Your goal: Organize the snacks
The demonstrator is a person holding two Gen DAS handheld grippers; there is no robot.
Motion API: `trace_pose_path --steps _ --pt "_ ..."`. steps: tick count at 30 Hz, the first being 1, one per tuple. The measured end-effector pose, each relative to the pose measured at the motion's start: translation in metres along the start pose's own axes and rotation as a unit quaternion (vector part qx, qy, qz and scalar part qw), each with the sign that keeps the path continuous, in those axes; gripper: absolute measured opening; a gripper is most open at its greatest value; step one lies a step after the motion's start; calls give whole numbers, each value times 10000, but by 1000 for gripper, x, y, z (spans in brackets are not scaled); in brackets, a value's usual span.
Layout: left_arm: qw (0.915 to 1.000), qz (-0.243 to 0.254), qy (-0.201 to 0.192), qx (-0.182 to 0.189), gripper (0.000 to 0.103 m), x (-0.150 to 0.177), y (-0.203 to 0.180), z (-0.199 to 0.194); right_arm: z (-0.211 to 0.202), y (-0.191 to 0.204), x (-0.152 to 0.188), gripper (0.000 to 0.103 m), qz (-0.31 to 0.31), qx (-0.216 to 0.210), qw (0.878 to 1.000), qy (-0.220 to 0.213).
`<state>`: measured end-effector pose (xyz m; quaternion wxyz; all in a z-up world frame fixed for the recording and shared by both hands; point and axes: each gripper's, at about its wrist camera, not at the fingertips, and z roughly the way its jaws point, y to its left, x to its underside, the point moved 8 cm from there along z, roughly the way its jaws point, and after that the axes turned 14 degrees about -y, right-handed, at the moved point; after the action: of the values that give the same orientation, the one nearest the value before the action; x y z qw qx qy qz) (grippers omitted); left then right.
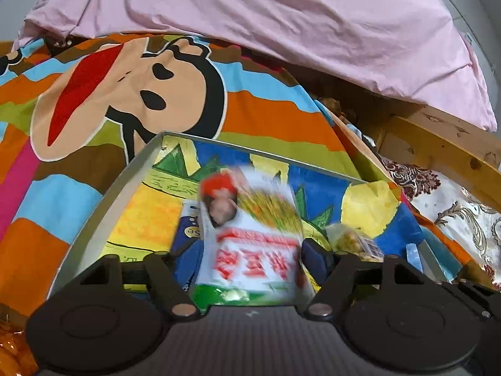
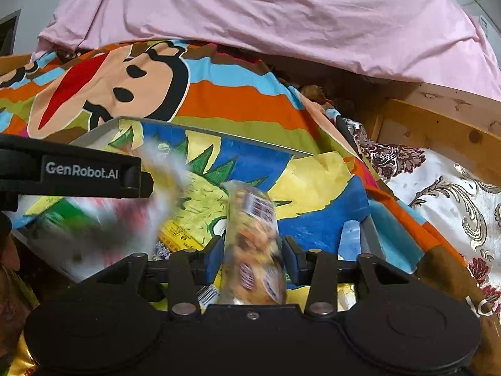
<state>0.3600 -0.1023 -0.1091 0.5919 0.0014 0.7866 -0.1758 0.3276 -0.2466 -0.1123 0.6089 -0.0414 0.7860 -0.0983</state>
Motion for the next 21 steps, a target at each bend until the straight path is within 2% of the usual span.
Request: trace_pose_path --steps 2,6,8,15,21 --pt "9999 -109 0 37 86 -1 1 -1 -1 -3 -2 53 82 9 10000 -21" --pt "9997 -250 -15 47 88 -6 2 -6 -10 -12 -16 57 237 126 9995 -145" --pt "9997 -242 -84 42 89 -12 1 -11 -17 -18 -26 66 300 203 9990 -278" --pt "9981 -269 -546 -54 99 -52 -4 -45 -57 -44 -65 79 598 432 9943 -771" --pt "9954 -179 -919 -220 102 -87 -3 -84 -104 -63 -95 98 957 480 9867 -1222"
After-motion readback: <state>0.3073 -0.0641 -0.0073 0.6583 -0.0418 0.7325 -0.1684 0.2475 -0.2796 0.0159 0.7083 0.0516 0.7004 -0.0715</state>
